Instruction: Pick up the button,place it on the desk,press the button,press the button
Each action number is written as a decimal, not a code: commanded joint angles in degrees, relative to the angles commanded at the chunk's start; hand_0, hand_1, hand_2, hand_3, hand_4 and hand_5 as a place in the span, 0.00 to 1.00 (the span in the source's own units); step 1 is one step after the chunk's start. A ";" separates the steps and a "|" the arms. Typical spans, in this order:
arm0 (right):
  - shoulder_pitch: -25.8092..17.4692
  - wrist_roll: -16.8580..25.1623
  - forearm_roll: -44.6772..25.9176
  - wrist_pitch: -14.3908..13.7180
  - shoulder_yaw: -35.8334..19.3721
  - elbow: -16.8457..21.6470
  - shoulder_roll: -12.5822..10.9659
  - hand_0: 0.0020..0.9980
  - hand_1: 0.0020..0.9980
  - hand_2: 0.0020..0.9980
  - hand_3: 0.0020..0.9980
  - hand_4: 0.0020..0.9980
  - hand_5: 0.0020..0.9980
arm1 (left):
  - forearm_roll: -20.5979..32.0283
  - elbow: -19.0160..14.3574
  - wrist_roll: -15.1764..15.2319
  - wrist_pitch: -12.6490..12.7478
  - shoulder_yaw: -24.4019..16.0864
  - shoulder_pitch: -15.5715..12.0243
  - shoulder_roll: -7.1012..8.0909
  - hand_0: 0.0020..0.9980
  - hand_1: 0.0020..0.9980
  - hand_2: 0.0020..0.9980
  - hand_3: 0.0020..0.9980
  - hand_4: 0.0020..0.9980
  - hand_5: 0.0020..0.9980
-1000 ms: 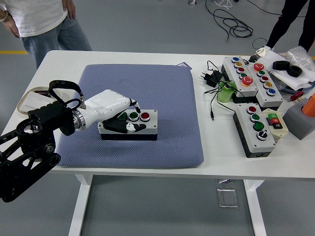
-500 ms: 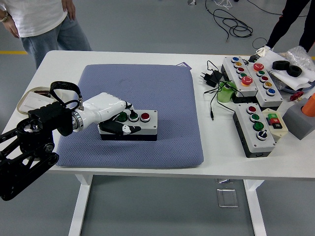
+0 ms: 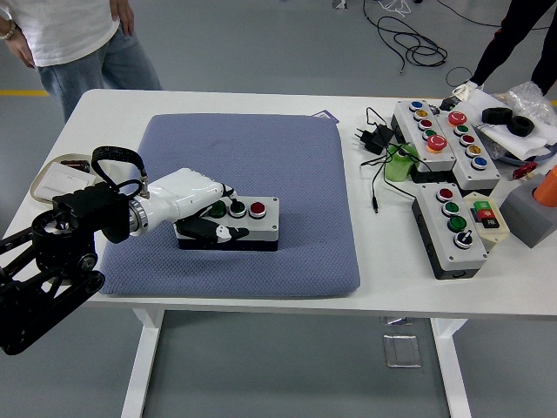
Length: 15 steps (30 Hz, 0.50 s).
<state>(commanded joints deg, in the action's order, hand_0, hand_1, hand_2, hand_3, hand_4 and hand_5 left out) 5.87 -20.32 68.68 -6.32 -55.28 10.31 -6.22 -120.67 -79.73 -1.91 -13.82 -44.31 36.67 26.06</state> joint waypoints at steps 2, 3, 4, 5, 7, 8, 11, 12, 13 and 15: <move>-0.01 0.01 -0.03 0.00 0.01 0.00 0.01 0.63 0.55 0.62 0.57 0.31 0.25 | 0.73 -0.72 0.40 2.07 -0.92 -0.11 -0.19 0.03 0.00 0.06 0.70 0.80 1.00; 0.00 0.00 0.00 0.00 -0.01 0.00 0.01 0.63 0.55 0.62 0.57 0.31 0.25 | 0.91 -0.93 0.49 2.81 -1.12 -0.11 -0.24 0.03 0.00 0.06 0.70 0.80 1.00; 0.00 0.00 0.03 0.01 -0.04 0.00 0.01 0.63 0.55 0.62 0.57 0.31 0.25 | 1.12 -1.16 0.57 3.40 -1.30 -0.07 -0.30 0.03 0.00 0.06 0.71 0.79 1.00; 0.01 0.00 0.12 0.02 -0.10 0.00 0.01 0.63 0.55 0.62 0.57 0.31 0.25 | 1.63 -1.71 0.74 4.73 -1.62 0.06 -0.44 0.03 0.00 0.06 0.71 0.79 1.00; -0.02 0.00 0.19 0.02 -0.18 0.00 0.01 0.63 0.55 0.62 0.57 0.31 0.25 | 2.55 -2.61 1.06 6.43 -2.05 0.25 -0.69 0.03 0.00 0.06 0.71 0.79 1.00; -0.03 -0.01 0.23 0.03 -0.20 0.00 0.02 0.63 0.55 0.62 0.57 0.31 0.25 | 3.06 -2.92 1.21 6.84 -2.11 0.33 -0.78 0.03 0.00 0.06 0.71 0.79 1.00; 0.04 -0.07 0.36 0.04 -0.29 0.00 0.04 0.63 0.55 0.62 0.57 0.31 0.25 | 4.21 -3.69 1.46 6.98 -1.81 0.68 -0.78 0.03 0.00 0.06 0.71 0.79 1.00; 0.05 -0.07 0.28 0.03 -0.24 0.00 0.03 0.63 0.55 0.62 0.57 0.31 0.25 | 4.52 -3.77 1.53 6.88 -1.52 0.81 -0.70 0.03 0.00 0.06 0.71 0.79 1.00; 0.04 -0.07 0.18 0.01 -0.17 0.00 0.03 0.63 0.55 0.62 0.57 0.31 0.25 | 4.72 -3.78 1.59 6.81 -1.25 0.92 -0.64 0.03 0.00 0.06 0.71 0.79 1.00; 0.04 -0.09 0.19 -0.02 -0.21 0.00 0.03 0.63 0.55 0.62 0.57 0.31 0.25 | 4.88 -3.54 1.65 6.65 -0.77 1.08 -0.63 0.03 0.00 0.06 0.71 0.79 1.00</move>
<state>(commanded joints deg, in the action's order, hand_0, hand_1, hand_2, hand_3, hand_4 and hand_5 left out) 5.91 -20.41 68.88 -6.33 -55.48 10.31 -6.19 -115.79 -83.27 -0.26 -7.16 -45.08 37.76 25.43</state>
